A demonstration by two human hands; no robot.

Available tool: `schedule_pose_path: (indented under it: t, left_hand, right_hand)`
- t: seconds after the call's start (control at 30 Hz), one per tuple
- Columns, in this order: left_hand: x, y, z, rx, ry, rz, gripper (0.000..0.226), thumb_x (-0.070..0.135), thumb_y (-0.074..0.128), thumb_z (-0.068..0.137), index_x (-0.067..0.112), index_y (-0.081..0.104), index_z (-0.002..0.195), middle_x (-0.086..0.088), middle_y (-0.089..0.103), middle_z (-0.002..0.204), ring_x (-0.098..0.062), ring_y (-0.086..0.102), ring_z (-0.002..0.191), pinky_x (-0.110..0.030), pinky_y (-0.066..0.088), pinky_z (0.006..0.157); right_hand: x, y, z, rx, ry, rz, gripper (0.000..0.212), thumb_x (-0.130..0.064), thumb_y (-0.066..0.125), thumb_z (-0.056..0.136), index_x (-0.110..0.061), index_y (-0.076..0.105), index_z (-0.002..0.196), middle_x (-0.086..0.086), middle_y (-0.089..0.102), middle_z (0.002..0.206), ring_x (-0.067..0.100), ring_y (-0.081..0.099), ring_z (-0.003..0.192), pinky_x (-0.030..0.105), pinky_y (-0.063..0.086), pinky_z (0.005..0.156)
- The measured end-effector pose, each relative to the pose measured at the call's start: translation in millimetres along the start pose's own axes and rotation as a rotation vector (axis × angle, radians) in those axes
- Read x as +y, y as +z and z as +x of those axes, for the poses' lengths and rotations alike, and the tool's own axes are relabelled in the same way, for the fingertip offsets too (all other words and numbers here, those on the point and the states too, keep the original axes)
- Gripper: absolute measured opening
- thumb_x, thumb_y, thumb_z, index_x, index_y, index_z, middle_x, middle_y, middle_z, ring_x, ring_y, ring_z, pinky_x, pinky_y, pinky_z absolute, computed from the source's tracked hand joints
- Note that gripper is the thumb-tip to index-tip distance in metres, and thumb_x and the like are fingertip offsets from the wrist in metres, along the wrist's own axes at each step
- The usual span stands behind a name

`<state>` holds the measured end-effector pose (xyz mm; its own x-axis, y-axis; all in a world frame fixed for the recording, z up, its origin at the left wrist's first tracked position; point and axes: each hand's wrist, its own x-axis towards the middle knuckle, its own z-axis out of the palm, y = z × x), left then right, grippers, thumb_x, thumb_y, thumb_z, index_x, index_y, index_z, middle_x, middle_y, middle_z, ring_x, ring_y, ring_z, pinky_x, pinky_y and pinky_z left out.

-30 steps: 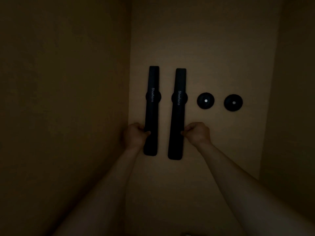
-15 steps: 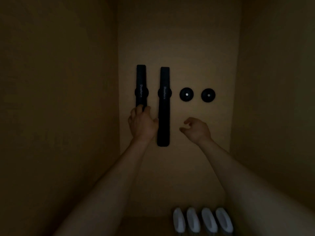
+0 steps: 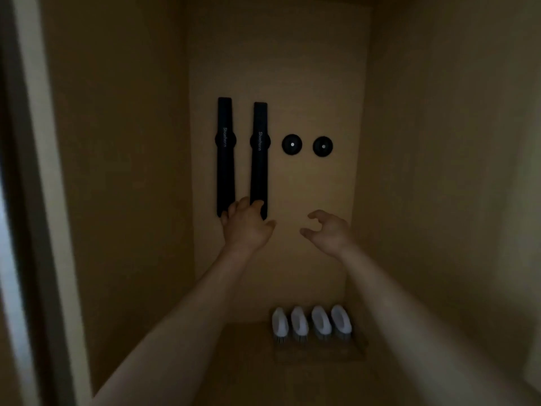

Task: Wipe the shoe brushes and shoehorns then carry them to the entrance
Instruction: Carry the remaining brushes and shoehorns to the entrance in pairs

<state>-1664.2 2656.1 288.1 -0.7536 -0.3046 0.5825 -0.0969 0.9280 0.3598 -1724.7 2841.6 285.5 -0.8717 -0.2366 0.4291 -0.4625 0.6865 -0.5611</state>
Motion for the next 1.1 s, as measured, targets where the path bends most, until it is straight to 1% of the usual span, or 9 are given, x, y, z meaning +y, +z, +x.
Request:
schedule_pose_path:
  t: [0.2, 0.33, 0.43, 0.47, 0.57, 0.63, 0.8, 0.97, 1.1]
  left_hand:
    - [26.3, -23.9, -77.0, -0.015, -0.040, -0.012, 0.064, 0.053, 0.054, 0.093, 0.028, 0.038, 0.149, -0.004, 0.032, 0.157, -0.028, 0.026, 0.143, -0.044, 0.022, 0.114]
    - [50.6, -46.3, -146.2, 0.012, -0.096, -0.041, 0.061, 0.052, 0.054, 0.093, 0.029, 0.039, 0.148, -0.001, 0.032, 0.158, -0.028, 0.025, 0.145, -0.047, 0.021, 0.115]
    - [63.0, -63.1, -208.1, 0.042, -0.135, -0.059, 0.060, 0.049, 0.057, 0.092, 0.028, 0.042, 0.147, -0.002, 0.036, 0.156, -0.029, 0.029, 0.143, -0.048, 0.025, 0.114]
    - [65.7, -69.2, -229.1, 0.043, -0.153, -0.062, 0.060, 0.048, 0.058, 0.092, 0.028, 0.043, 0.146, -0.002, 0.037, 0.155, -0.029, 0.030, 0.142, -0.048, 0.025, 0.114]
    - [69.0, -89.6, -286.0, 0.042, -0.207, -0.051, 0.058, 0.044, 0.060, 0.091, 0.026, 0.045, 0.144, -0.002, 0.040, 0.152, -0.029, 0.031, 0.142, -0.049, 0.027, 0.115]
    - [68.0, -105.5, -318.8, 0.046, -0.241, -0.026, 0.056, 0.045, 0.060, 0.092, 0.024, 0.047, 0.142, -0.003, 0.040, 0.152, -0.029, 0.032, 0.142, -0.050, 0.028, 0.115]
    - [55.2, -142.1, -392.3, 0.133, -0.343, -0.020, 0.052, 0.047, 0.061, 0.091, 0.028, 0.051, 0.138, 0.002, 0.043, 0.149, -0.026, 0.033, 0.141, -0.050, 0.031, 0.113]
    - [30.2, -179.0, -463.8, 0.196, -0.450, 0.008, 0.051, 0.044, 0.059, 0.093, 0.028, 0.050, 0.140, 0.004, 0.043, 0.149, -0.023, 0.032, 0.141, -0.050, 0.032, 0.113]
    - [-9.4, -228.2, -533.9, 0.281, -0.582, 0.099, 0.048, 0.047, 0.059, 0.093, 0.031, 0.052, 0.137, 0.006, 0.044, 0.148, -0.022, 0.036, 0.138, -0.047, 0.036, 0.112]
  right_hand:
    - [-4.7, -21.9, -76.4, -0.072, -0.058, 0.087, 0.053, -0.050, 0.062, 0.094, -0.027, 0.052, 0.141, 0.004, 0.056, 0.141, 0.023, 0.057, 0.120, 0.023, 0.041, 0.082]
    - [-1.5, -35.6, -138.5, -0.097, -0.105, 0.158, 0.049, -0.046, 0.062, 0.095, -0.030, 0.052, 0.140, 0.001, 0.056, 0.140, 0.018, 0.056, 0.116, 0.024, 0.039, 0.081]
    - [2.6, -36.7, -185.7, -0.144, -0.129, 0.222, 0.049, -0.043, 0.063, 0.094, -0.030, 0.053, 0.140, 0.000, 0.058, 0.137, 0.011, 0.056, 0.101, 0.023, 0.039, 0.082]
    - [2.8, -36.1, -200.8, -0.168, -0.125, 0.242, 0.049, -0.042, 0.063, 0.094, -0.030, 0.053, 0.140, 0.000, 0.059, 0.137, 0.012, 0.059, 0.101, 0.024, 0.040, 0.082]
    - [-1.0, -32.0, -242.4, -0.255, -0.113, 0.321, 0.048, -0.039, 0.064, 0.093, -0.030, 0.053, 0.139, 0.000, 0.059, 0.138, 0.023, 0.060, 0.121, 0.034, 0.049, 0.097]
    - [-8.8, -27.9, -270.7, -0.319, -0.108, 0.376, 0.045, -0.043, 0.064, 0.094, -0.032, 0.055, 0.136, -0.001, 0.057, 0.140, 0.020, 0.057, 0.125, 0.040, 0.048, 0.103]
    - [-39.5, -14.5, -339.6, -0.422, -0.161, 0.487, 0.042, -0.042, 0.065, 0.094, -0.033, 0.056, 0.135, -0.004, 0.056, 0.140, 0.014, 0.053, 0.127, 0.030, 0.043, 0.093]
    - [-91.6, 7.7, -407.7, -0.573, -0.209, 0.584, 0.046, -0.048, 0.064, 0.093, -0.038, 0.054, 0.137, -0.008, 0.053, 0.145, 0.013, 0.050, 0.132, 0.039, 0.048, 0.100]
    - [-148.5, 34.3, -471.4, -0.681, -0.296, 0.607, 0.045, -0.045, 0.063, 0.095, -0.036, 0.052, 0.138, -0.008, 0.053, 0.145, 0.014, 0.051, 0.133, 0.032, 0.047, 0.092]
